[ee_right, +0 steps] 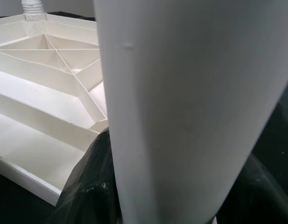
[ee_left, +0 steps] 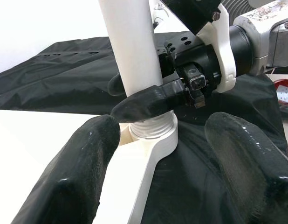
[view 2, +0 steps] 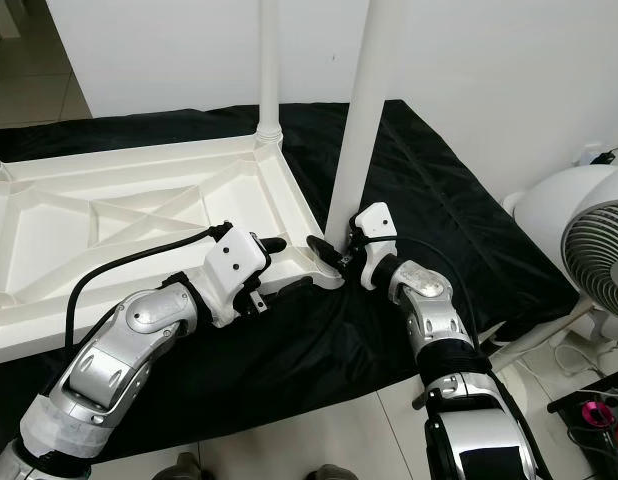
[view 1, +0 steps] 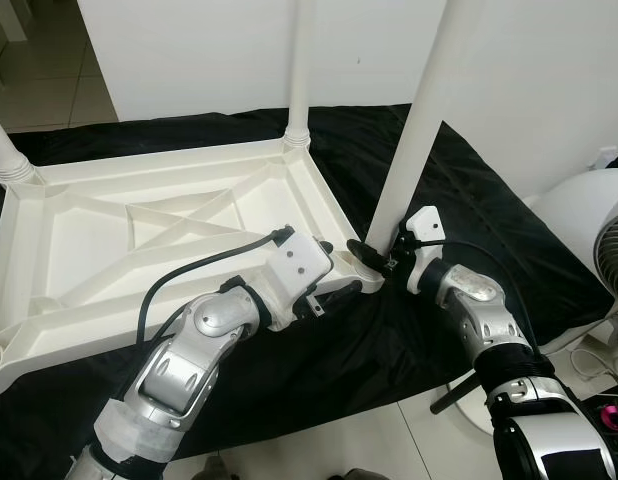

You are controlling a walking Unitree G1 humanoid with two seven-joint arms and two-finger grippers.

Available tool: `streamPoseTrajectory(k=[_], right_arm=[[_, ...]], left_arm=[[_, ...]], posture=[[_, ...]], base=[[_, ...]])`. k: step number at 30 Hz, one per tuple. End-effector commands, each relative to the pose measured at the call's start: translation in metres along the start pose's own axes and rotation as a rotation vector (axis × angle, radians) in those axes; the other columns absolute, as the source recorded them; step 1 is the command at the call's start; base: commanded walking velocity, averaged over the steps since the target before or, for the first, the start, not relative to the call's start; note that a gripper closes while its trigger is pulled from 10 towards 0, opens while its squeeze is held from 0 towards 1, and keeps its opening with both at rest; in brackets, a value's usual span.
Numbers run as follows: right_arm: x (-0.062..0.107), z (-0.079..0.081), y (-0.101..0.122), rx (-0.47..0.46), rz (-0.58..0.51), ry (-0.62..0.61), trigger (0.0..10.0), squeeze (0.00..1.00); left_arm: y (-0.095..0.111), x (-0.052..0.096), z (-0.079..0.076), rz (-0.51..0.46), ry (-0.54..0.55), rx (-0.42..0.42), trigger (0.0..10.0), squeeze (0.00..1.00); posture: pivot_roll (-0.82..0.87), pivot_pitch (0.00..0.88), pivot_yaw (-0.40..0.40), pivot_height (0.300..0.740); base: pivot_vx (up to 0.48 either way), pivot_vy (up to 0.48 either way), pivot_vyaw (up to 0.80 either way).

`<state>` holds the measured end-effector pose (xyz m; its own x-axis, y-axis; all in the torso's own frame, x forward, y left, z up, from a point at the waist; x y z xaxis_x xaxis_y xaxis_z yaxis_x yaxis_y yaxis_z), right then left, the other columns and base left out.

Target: Building children table

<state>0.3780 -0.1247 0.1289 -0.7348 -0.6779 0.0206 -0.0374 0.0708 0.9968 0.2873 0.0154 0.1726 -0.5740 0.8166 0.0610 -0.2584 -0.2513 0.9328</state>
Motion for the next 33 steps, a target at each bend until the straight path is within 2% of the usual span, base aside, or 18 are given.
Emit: streamPoseTrajectory(k=[1, 9, 11, 12, 14, 15, 16, 18, 20, 22, 23, 25, 26, 27, 29, 33], right_arm=[[0.009, 0.0, -0.023, -0.036, 0.066, -0.025, 10.0, 0.0], [0.009, -0.001, -0.028, -0.094, 0.058, -0.101, 10.0, 0.0], [0.006, -0.005, -0.029, -0.097, 0.063, -0.227, 10.0, 0.0], [0.006, -0.005, -0.029, -0.097, 0.063, -0.227, 10.0, 0.0], [0.004, -0.008, -0.028, -0.112, 0.057, -0.33, 10.0, 0.0], [0.004, -0.008, -0.028, -0.112, 0.057, -0.33, 10.0, 0.0], [0.002, -0.006, -0.027, -0.154, 0.033, -0.424, 10.0, 0.0], [0.002, -0.006, -0.027, -0.154, 0.033, -0.424, 10.0, 0.0], [0.004, 0.003, -0.028, -0.221, 0.007, -0.651, 10.0, 0.0], [0.004, 0.003, -0.028, -0.221, 0.007, -0.651, 10.0, 0.0], [0.004, 0.008, -0.028, -0.255, -0.002, -0.735, 10.0, 0.0], [0.004, 0.008, -0.028, -0.255, -0.002, -0.735, 10.0, 0.0], [0.003, 0.015, -0.028, -0.291, -0.006, -0.78, 10.0, 0.0], [0.003, 0.015, -0.028, -0.291, -0.006, -0.78, 10.0, 0.0], [-0.007, 0.028, -0.019, -0.31, -0.039, -0.743, 10.0, 0.0], [-0.01, 0.033, -0.013, -0.298, -0.06, -0.702, 10.0, 0.0]], left_arm=[[0.0, 0.0, 0.002, 0.004, 0.007, -0.009, 10.0, 0.0], [0.0, -0.001, 0.001, 0.001, -0.002, -0.01, 10.0, 0.0], [0.0, -0.002, 0.0, -0.001, -0.004, -0.006, 10.0, 0.0], [0.0, -0.002, 0.0, -0.001, -0.004, -0.006, 10.0, 0.0], [-0.001, -0.002, -0.001, -0.002, -0.005, -0.003, 10.0, 0.0], [-0.001, -0.002, -0.001, -0.002, -0.005, -0.003, 10.0, 0.0], [-0.002, -0.002, -0.001, 0.001, -0.005, 0.003, 10.0, 0.0], [-0.002, -0.002, -0.001, 0.001, -0.005, 0.003, 10.0, 0.0], [-0.005, -0.002, -0.001, 0.004, 0.003, 0.015, 10.0, 0.0], [-0.005, -0.002, -0.001, 0.004, 0.003, 0.015, 10.0, 0.0], [-0.005, -0.003, -0.001, 0.004, 0.006, 0.017, 10.0, 0.0], [-0.005, -0.003, -0.001, 0.004, 0.006, 0.017, 10.0, 0.0], [-0.005, -0.003, -0.001, 0.004, 0.008, 0.017, 10.0, 0.0], [-0.005, -0.003, -0.001, 0.004, 0.008, 0.017, 10.0, 0.0], [-0.005, -0.003, -0.001, 0.003, 0.011, 0.019, 10.0, 0.0], [-0.005, -0.002, -0.002, 0.003, 0.009, 0.019, 10.0, 0.0]], posture=[[-0.04, 0.0, -0.013, 0.74], [-0.05, 0.0, -0.015, 0.74], [-0.05, 0.0, -0.017, 0.74], [-0.05, 0.0, -0.017, 0.74], [-0.05, 0.001, -0.017, 0.74], [-0.05, 0.001, -0.017, 0.74], [-0.06, 0.003, -0.021, 0.74], [-0.06, 0.003, -0.021, 0.74], [-0.06, 0.002, -0.024, 0.74], [-0.06, 0.002, -0.024, 0.74], [-0.05, 0.0, -0.033, 0.74], [-0.05, 0.0, -0.033, 0.74], [-0.05, 0.0, -0.036, 0.74], [-0.05, 0.0, -0.036, 0.74], [-0.05, 0.0, -0.039, 0.74], [-0.05, 0.0, -0.041, 0.74]], base=[[0.0, 0.0, 0.0], [0.0, 0.0, 0.0], [0.0, 0.0, 0.0], [0.0, 0.0, 0.0], [0.0, 0.0, 0.0], [0.0, 0.0, 0.0], [0.0, 0.0, 0.0], [0.0, 0.0, 0.0], [0.0, 0.0, 0.0], [0.0, 0.0, 0.0], [0.0, 0.0, 0.0], [0.0, 0.0, 0.0], [0.0, 0.0, 0.0], [0.0, 0.0, 0.0], [0.0, 0.0, 0.0], [0.0, 0.0, 0.0]])
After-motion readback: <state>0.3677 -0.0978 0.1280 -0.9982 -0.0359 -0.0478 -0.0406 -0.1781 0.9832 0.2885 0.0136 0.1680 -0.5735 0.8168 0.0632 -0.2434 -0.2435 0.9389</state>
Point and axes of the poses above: a point about 5 cm out from each wrist's last joint towards the gripper, its own x axis pointing back from the gripper into the wrist, its own y axis along the axis of the wrist's last joint, z = x × y, the point moved 5 cm from there along -x, pointing out of the wrist towards the gripper, and after that the axes turned 4 degrees about -x, right-handed, at the moved point
